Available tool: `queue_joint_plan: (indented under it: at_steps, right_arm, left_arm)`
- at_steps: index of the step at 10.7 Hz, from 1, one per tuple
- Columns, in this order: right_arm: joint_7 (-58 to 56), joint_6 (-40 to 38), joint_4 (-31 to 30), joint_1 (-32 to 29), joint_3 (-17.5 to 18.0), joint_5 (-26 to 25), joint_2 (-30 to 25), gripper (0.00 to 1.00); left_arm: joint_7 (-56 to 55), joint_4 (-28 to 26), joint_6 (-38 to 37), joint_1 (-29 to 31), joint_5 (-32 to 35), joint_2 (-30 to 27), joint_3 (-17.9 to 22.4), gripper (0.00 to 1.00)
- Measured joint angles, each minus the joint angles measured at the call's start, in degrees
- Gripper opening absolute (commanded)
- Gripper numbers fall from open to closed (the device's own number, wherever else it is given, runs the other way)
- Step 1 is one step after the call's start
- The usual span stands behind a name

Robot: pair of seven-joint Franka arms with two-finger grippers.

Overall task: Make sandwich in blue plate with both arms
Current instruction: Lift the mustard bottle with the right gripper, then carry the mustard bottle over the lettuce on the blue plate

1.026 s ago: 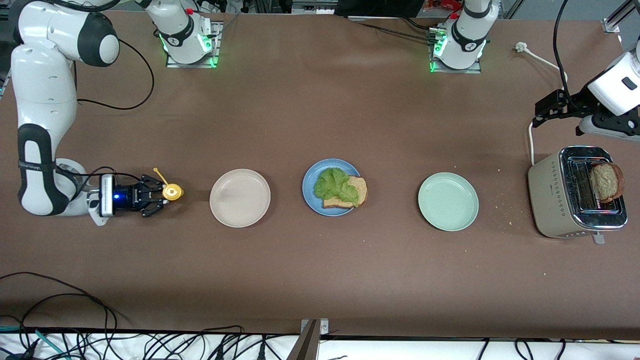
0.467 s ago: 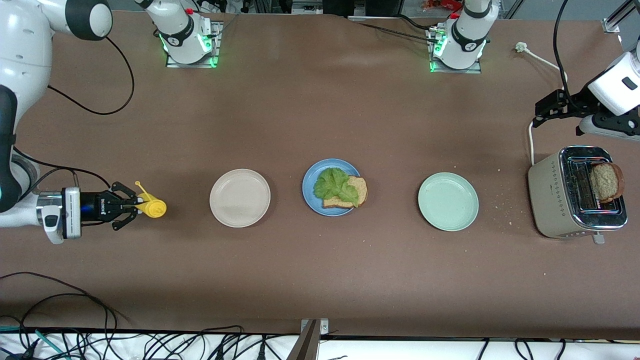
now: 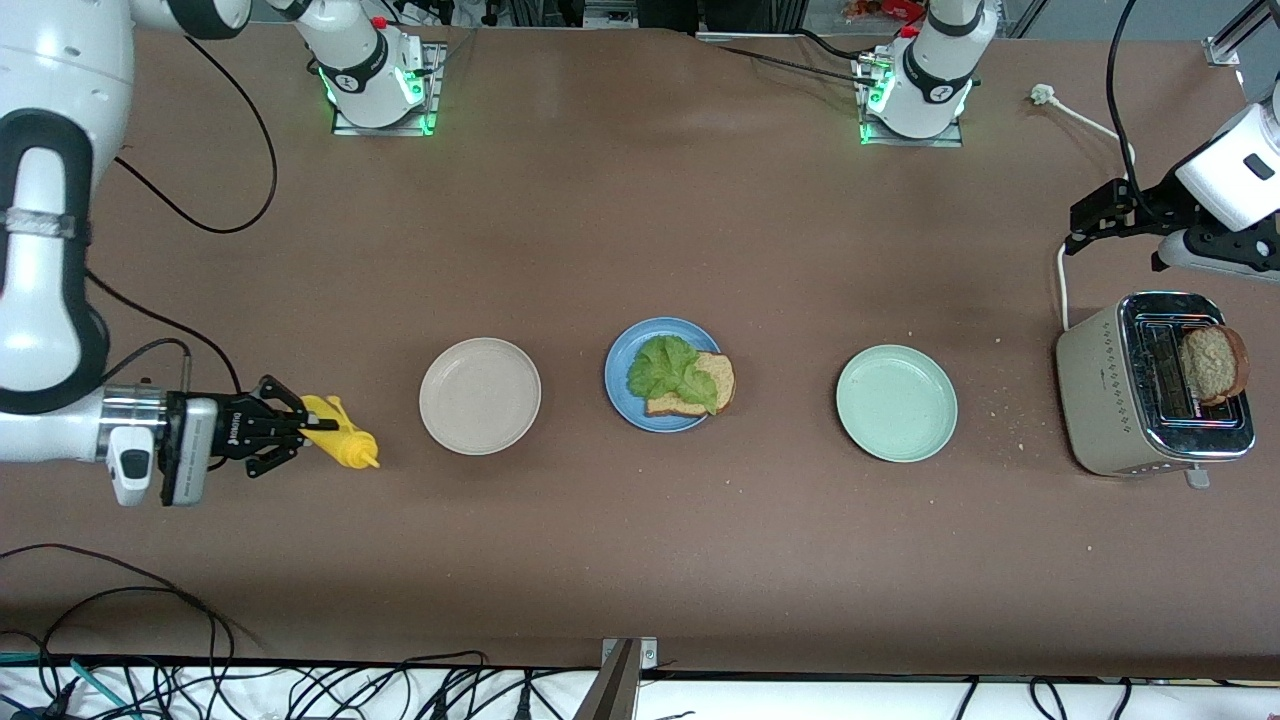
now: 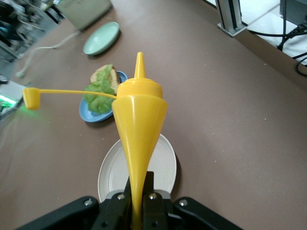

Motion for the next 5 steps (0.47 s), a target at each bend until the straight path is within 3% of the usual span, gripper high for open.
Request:
queue_joint_plan:
  at_steps: [2, 5]
  right_arm:
    - [9.45, 5.56, 0.02, 5.86, 0.59, -5.99, -2.47, 0.0]
    - [23.77, 14.75, 0.02, 15.94, 1.74, -22.38, -4.74, 0.0]
  left_arm:
    - [0.0, 0.01, 0.0, 0.02, 0.0, 0.0, 0.01, 1.0]
    - [0.0, 0.0, -0.02, 0.04, -0.01, 0.02, 0.0, 1.0]
